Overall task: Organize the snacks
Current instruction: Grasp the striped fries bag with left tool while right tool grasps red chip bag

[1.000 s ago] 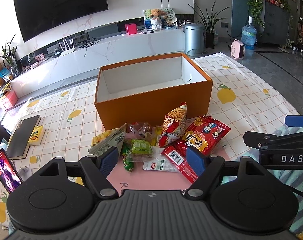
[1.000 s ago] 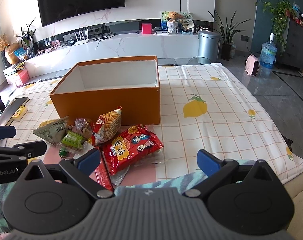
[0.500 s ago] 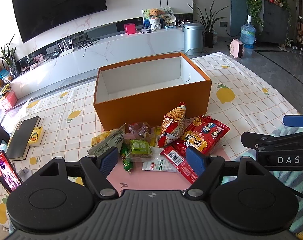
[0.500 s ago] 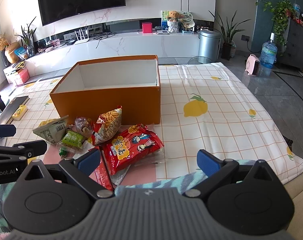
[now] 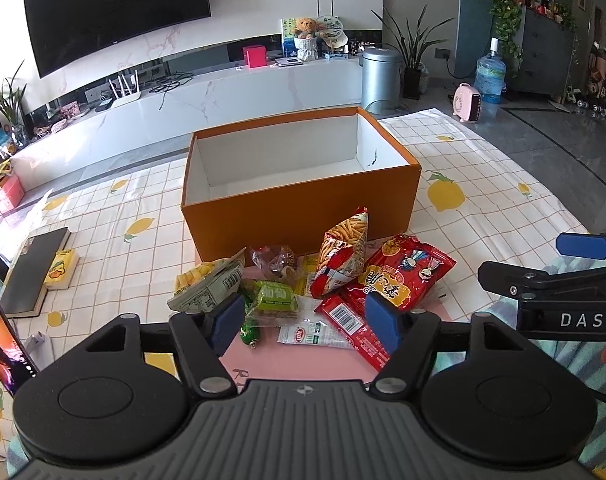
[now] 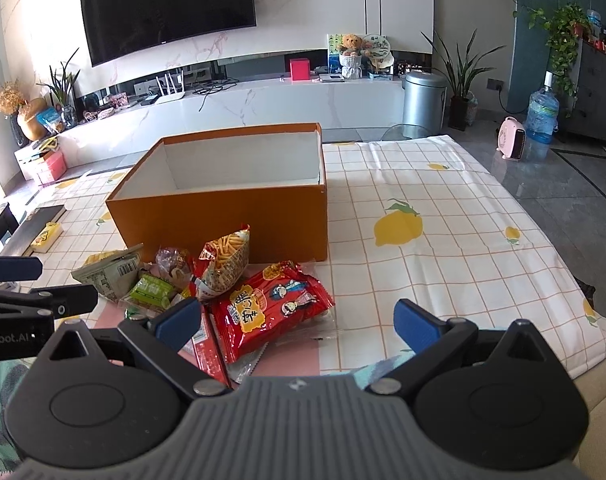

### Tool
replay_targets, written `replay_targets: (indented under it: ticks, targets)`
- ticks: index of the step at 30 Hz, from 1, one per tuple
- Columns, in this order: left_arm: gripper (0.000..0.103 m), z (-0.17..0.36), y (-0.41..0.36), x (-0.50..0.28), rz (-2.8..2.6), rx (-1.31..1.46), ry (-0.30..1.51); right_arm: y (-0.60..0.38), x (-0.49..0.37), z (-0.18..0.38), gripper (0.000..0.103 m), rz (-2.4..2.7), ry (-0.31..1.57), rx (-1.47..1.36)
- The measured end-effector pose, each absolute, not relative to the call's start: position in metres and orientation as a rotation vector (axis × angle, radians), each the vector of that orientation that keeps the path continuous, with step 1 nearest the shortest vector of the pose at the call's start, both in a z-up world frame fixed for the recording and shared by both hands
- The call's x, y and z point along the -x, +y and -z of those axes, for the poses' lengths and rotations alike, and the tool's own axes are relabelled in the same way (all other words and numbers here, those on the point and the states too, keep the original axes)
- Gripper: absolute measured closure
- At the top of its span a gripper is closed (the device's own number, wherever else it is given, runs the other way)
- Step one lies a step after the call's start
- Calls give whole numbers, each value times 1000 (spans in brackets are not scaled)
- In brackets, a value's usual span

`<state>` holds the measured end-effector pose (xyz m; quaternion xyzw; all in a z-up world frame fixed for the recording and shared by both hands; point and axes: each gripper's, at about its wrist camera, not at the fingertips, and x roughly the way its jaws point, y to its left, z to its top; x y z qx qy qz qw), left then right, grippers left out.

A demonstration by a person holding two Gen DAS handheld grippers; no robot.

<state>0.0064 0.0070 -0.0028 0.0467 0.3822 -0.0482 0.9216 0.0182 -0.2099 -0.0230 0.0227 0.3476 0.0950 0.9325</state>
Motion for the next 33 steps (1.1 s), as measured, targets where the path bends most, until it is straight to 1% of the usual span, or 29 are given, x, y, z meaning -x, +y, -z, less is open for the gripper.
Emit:
replay_targets:
  ticks: [1, 3, 5, 6, 8, 11, 13, 14, 15, 20, 25, 33]
  targets:
    - [35, 3, 9, -8, 113, -83, 784, -210, -20, 24, 4, -204, 711, -51]
    - [49, 5, 13, -11, 133, -46, 796, -209, -24, 27, 6, -215, 712, -58]
    - [52, 7, 16, -14, 158, -14, 807, -207, -29, 30, 8, -225, 721, -54]
    - [52, 8, 15, -15, 166, -13, 806, -206, -31, 33, 13, -231, 726, -50]
    - [52, 11, 12, -18, 180, -30, 803, -204, -35, 39, 18, -234, 736, -47]
    - [52, 16, 8, -26, 210, -30, 811, -202, -43, 49, 18, -226, 771, -57]
    - [47, 22, 7, -33, 229, -20, 817, -203, -52, 56, 18, -234, 810, -84]
    - [39, 25, 6, -36, 228, -15, 817, -204, -56, 59, 18, -236, 824, -104]
    - [33, 28, 6, -39, 229, -10, 814, -204, -60, 64, 18, -231, 840, -122]
    - [24, 41, 7, -59, 253, 11, 839, -206, -84, 83, 18, -193, 929, -195]
    - [23, 53, 11, -75, 284, 10, 848, -195, -102, 98, 17, -193, 964, -165]
    - [23, 79, 15, -93, 326, -20, 856, -191, -125, 126, 17, -213, 1037, -219]
